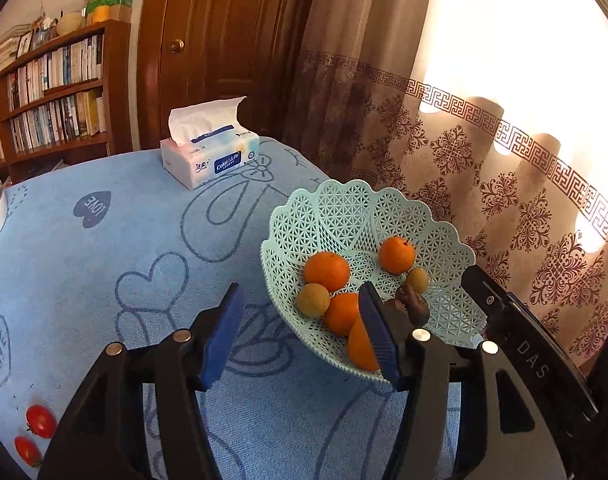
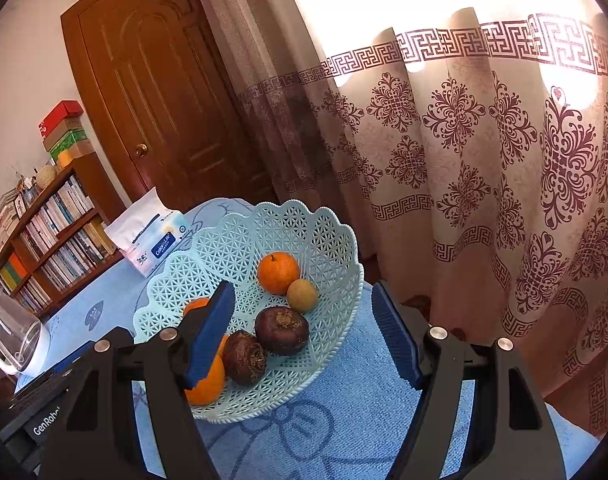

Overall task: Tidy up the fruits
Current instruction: 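Carry the kiwi into the basket and open the left tool, then move both open tools back toward the two red cherry tomatoes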

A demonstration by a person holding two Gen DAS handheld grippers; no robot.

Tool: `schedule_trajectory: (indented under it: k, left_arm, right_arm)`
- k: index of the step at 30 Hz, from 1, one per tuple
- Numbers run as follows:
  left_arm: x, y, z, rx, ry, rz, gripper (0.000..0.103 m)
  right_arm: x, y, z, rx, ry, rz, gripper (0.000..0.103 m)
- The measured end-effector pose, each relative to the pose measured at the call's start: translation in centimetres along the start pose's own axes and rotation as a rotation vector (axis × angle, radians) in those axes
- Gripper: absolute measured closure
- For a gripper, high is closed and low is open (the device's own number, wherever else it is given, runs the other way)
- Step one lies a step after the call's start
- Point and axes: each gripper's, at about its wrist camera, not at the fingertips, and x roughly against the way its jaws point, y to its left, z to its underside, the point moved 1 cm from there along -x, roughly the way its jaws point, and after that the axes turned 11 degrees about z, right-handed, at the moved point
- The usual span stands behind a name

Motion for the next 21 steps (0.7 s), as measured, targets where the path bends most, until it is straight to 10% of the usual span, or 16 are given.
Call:
schedule_trajectory:
  k: [21]
  left_arm:
    - [4.5,2.2,3.3,0.015,-0.019,-0.182,0.016]
  right_arm:
    - [1.1,1.2,0.3,0.054,-0.044,-0.058,0.024]
